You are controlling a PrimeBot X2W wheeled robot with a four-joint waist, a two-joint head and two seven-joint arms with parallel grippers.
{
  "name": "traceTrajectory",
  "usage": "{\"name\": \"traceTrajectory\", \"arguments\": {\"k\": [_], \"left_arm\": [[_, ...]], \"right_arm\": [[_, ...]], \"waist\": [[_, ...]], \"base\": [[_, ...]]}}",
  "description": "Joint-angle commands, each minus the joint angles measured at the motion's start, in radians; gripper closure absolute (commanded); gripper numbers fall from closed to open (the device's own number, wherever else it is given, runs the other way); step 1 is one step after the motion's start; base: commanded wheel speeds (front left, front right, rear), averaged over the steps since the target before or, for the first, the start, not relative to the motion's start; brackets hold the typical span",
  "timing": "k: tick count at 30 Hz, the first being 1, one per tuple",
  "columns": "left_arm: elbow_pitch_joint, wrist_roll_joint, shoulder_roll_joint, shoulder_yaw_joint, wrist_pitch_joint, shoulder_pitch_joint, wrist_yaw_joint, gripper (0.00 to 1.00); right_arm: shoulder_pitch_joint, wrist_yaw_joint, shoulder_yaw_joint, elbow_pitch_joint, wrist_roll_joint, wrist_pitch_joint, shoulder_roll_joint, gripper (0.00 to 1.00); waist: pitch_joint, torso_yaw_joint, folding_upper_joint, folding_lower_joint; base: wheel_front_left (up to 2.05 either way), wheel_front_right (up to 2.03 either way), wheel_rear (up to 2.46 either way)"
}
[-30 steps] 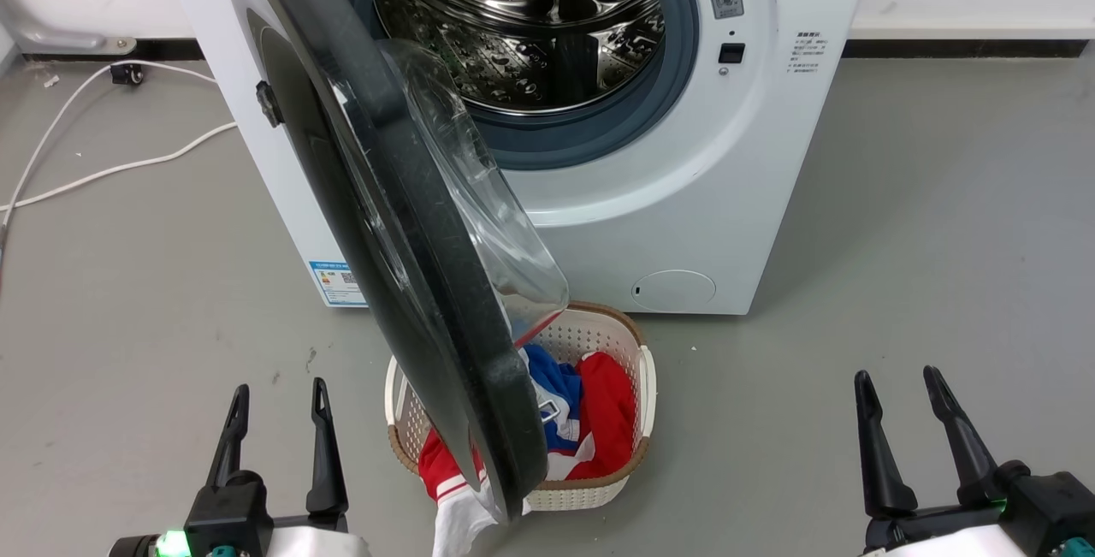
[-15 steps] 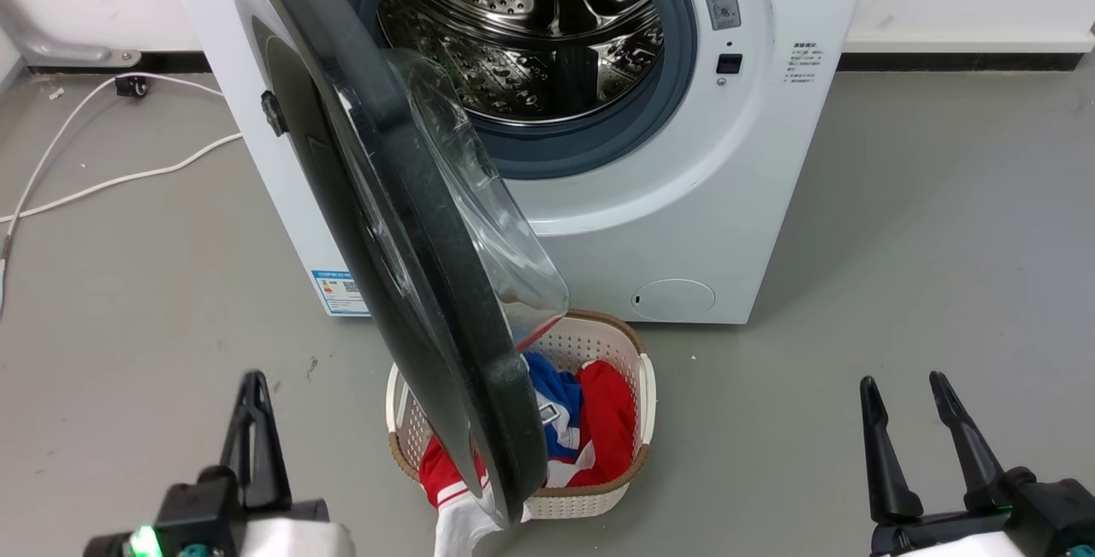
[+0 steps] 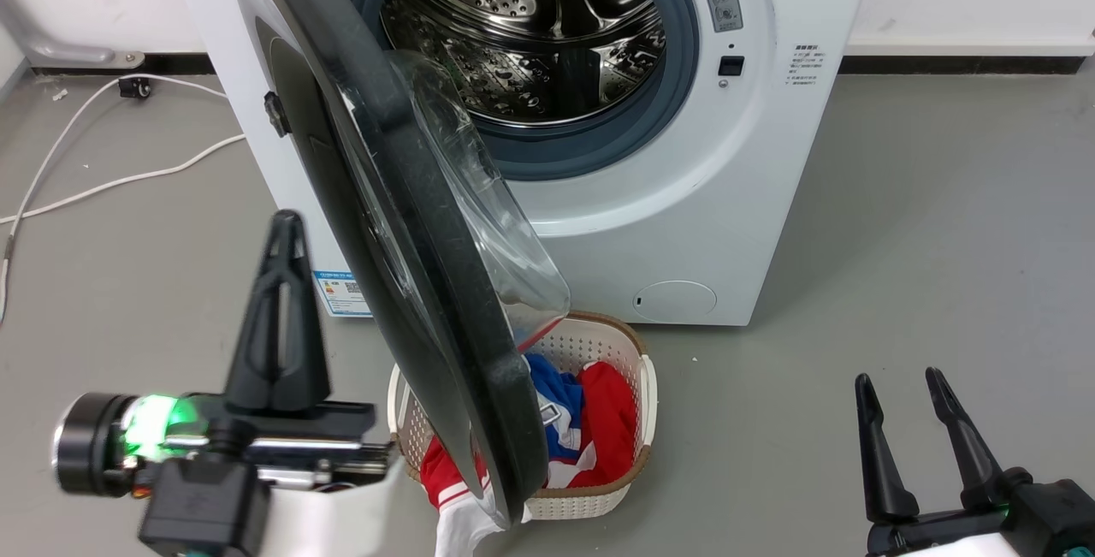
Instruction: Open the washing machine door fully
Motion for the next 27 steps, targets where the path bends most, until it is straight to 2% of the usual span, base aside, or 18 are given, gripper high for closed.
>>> {"name": "traceTrajectory", "arguments": {"k": [1, 7, 13, 20, 27], "left_arm": [[-0.012, 0.008, 0.001, -0.017, -0.002, -0.014, -0.006, 1.0], [-0.028, 0.028, -0.001, -0.15, -0.002, -0.035, -0.05, 1.0], [0.023, 0.021, -0.005, -0.276, -0.002, -0.042, -0.099, 1.0], [0.104, 0.011, -0.008, -0.397, -0.002, -0.017, -0.13, 1.0], [0.21, 0.001, 0.003, -0.455, -0.002, 0.012, -0.139, 1.0]], "right_arm": [[0.011, 0.0, 0.002, -0.004, -0.007, -0.002, 0.003, 0.0], [0.013, 0.0, 0.007, -0.001, -0.006, -0.002, 0.003, 0.0], [0.005, 0.0, 0.01, -0.001, -0.006, -0.002, 0.003, 0.0], [-0.014, 0.0, 0.013, 0.007, -0.013, -0.002, 0.003, 0.0], [-0.029, 0.0, 0.018, 0.021, -0.022, -0.002, 0.003, 0.0]], "waist": [[0.001, -0.002, -0.0001, 0.0], [0.003, -0.006, -0.0001, 0.0], [0.015, -0.003, -0.0001, 0.0], [0.036, 0.005, -0.0001, 0.0], [0.064, 0.013, -0.0001, 0.0]], "base": [[0.0, 0.0, 0.0], [0.0, 0.0, 0.0], [0.0, 0.0, 0.0], [0.0, 0.0, 0.0], [0.0, 0.0, 0.0]]}}
